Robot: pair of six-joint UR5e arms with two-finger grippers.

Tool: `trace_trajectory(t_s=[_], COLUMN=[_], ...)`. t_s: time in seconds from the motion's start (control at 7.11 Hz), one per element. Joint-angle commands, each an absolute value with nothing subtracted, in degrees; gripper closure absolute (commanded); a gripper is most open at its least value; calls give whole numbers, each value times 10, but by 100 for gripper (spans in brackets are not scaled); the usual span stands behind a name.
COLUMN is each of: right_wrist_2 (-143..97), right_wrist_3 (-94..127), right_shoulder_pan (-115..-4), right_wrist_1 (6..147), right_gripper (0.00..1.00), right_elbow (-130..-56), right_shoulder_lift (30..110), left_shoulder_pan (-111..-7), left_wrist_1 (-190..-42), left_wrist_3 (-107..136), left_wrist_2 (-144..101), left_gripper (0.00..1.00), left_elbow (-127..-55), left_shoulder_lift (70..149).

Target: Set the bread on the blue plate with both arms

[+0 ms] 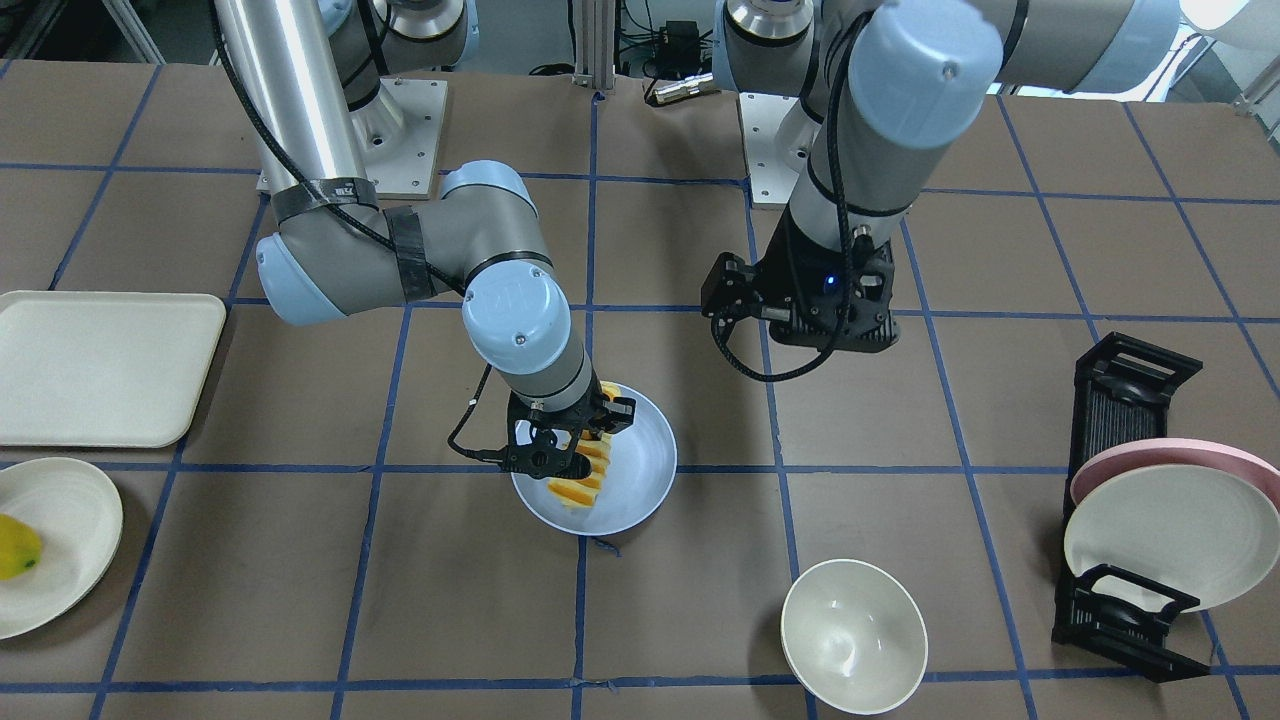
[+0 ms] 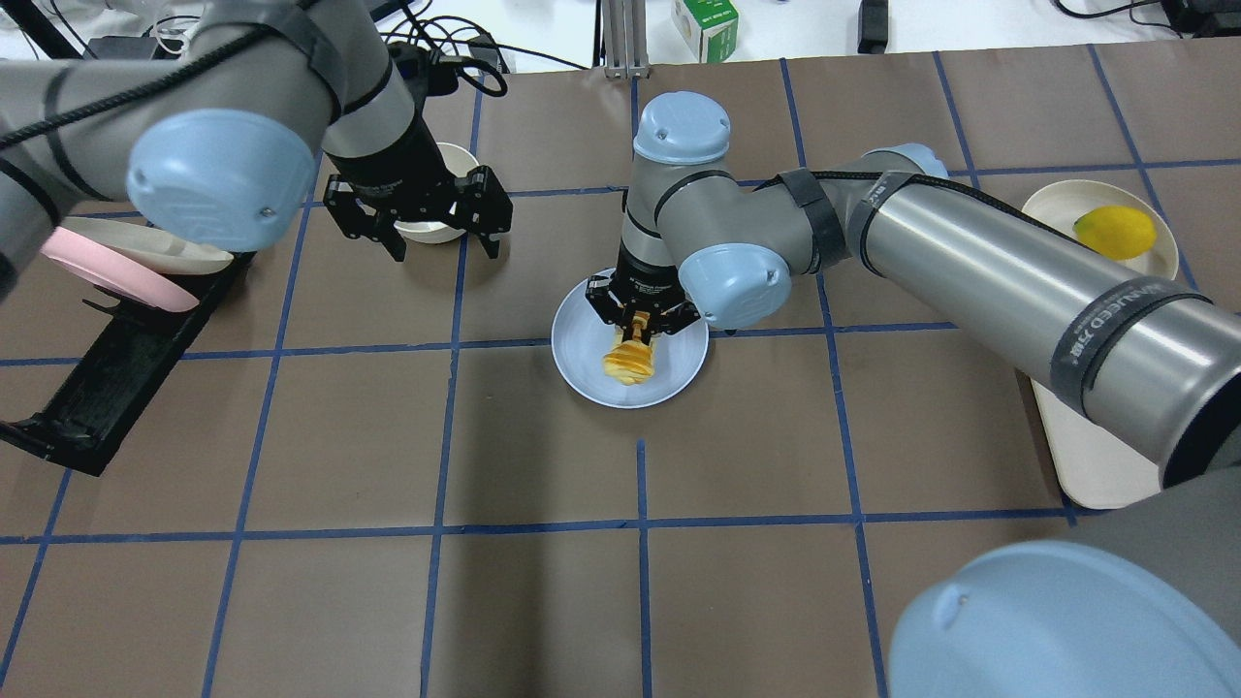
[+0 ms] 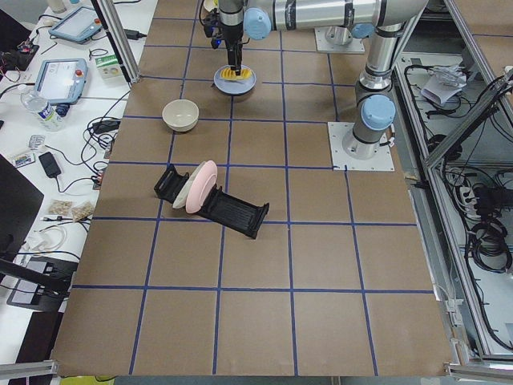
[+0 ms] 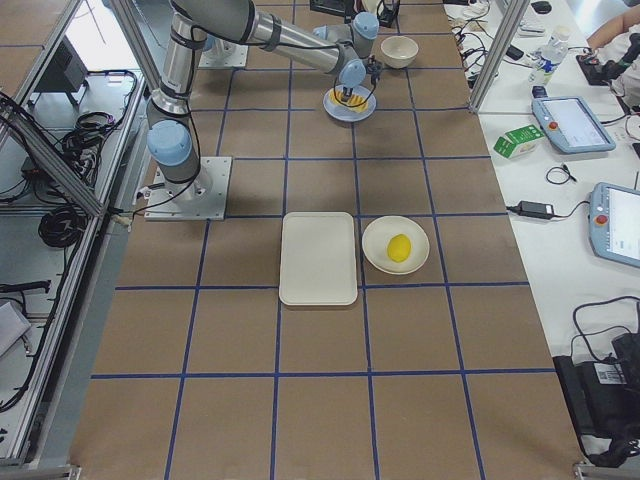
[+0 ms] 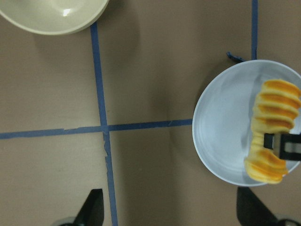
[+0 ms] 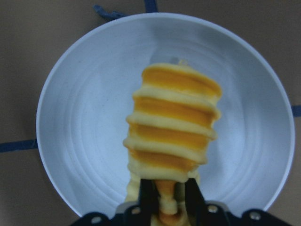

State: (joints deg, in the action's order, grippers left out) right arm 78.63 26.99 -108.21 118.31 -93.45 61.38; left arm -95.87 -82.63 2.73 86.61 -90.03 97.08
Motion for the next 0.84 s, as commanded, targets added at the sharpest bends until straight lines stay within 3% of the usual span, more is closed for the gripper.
trace_trajectory(t_s=[0.0,0.28,0.7], right_wrist_2=[787,808,911], right_wrist_3=[224,121,31], right_shoulder_pan=[-1054,-1001,-926], right_wrist_1=[1160,1089,942], right_gripper=[0,0,0], right_elbow=[-924,-915,-896], right_shoulder_lift=[634,681,827], left_shoulder_pan=[-961,-950,-956], left_wrist_1=[-849,-830,-829], left_wrist_3=[27,25,29], left_wrist_2=[866,876,930], left_gripper=[0,0,0], left_elbow=[-876,-861,-853], left_shoulder_lift=[935,939,951])
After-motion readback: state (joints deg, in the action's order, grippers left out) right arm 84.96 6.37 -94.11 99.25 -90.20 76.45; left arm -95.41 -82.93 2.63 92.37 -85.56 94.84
